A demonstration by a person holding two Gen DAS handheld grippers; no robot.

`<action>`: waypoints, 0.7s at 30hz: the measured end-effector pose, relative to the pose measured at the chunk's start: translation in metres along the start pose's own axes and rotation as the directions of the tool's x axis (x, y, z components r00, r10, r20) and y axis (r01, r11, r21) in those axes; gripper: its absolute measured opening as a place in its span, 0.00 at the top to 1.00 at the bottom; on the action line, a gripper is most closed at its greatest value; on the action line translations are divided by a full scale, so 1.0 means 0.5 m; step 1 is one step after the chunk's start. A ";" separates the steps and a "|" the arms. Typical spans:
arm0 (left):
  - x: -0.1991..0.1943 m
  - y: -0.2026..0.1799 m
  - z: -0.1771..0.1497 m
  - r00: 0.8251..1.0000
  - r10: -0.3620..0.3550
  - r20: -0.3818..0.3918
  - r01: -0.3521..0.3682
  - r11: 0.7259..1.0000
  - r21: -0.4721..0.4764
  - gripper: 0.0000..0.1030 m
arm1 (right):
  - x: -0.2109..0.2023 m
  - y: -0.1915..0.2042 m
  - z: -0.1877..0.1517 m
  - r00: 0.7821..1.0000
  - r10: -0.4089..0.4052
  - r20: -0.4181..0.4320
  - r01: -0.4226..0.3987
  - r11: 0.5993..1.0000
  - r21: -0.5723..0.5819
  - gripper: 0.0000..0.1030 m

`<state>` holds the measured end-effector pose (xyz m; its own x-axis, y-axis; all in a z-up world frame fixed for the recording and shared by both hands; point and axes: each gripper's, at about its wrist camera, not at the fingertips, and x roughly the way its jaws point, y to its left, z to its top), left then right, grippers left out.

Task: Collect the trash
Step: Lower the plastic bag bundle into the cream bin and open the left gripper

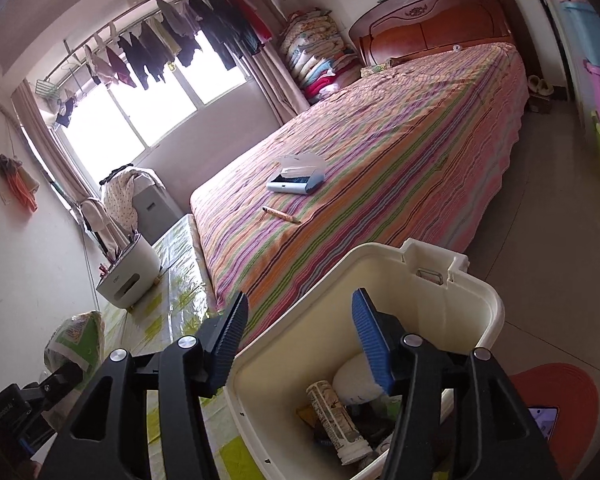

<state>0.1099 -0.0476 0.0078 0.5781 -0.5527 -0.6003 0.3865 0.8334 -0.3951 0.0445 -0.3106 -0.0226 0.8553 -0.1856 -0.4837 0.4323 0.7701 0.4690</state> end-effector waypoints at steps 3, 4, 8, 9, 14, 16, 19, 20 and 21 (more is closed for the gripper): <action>0.026 -0.025 -0.004 0.998 -0.047 -0.034 0.047 0.999 0.005 0.62 | -0.016 -0.020 0.010 0.998 -0.016 0.054 0.014 0.999 0.046 0.46; 0.036 -0.036 -0.007 0.997 -0.059 -0.046 0.059 0.998 0.010 0.63 | -0.020 -0.025 0.012 0.998 -0.019 0.066 0.015 0.998 0.056 0.46; 0.077 -0.077 -0.018 0.989 -0.108 -0.097 0.111 0.994 0.022 0.62 | -0.035 -0.039 0.019 0.993 -0.045 0.114 0.036 0.996 0.079 0.46; 0.088 -0.087 -0.021 0.987 -0.119 -0.109 0.122 0.992 0.027 0.62 | -0.039 -0.042 0.021 0.991 -0.051 0.125 0.041 0.996 0.085 0.46; 0.135 -0.126 -0.031 0.978 -0.141 -0.152 0.149 0.988 0.041 0.62 | -0.056 -0.067 0.027 0.985 -0.056 0.165 0.033 0.990 0.140 0.46; 0.152 -0.138 -0.033 0.975 -0.148 -0.167 0.158 0.987 0.044 0.62 | -0.058 -0.076 0.028 0.985 -0.050 0.168 0.022 0.986 0.163 0.44; 0.174 -0.155 -0.036 0.967 -0.168 -0.189 0.178 0.983 0.039 0.61 | -0.060 -0.081 0.030 0.983 -0.049 0.174 0.018 0.984 0.177 0.42; 0.183 -0.163 -0.037 0.967 -0.168 -0.190 0.179 0.983 0.040 0.61 | -0.062 -0.082 0.031 0.982 -0.047 0.181 0.015 0.984 0.178 0.42; 0.189 -0.166 -0.036 0.967 -0.168 -0.192 0.179 0.983 0.039 0.61 | -0.065 -0.082 0.031 0.981 -0.047 0.187 0.013 0.984 0.178 0.42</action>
<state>0.1194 -0.1689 -0.0285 0.3556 -0.6739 -0.6476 0.5112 0.7203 -0.4688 0.0036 -0.3455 -0.0146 0.8724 -0.3322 -0.3586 0.4874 0.6467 0.5867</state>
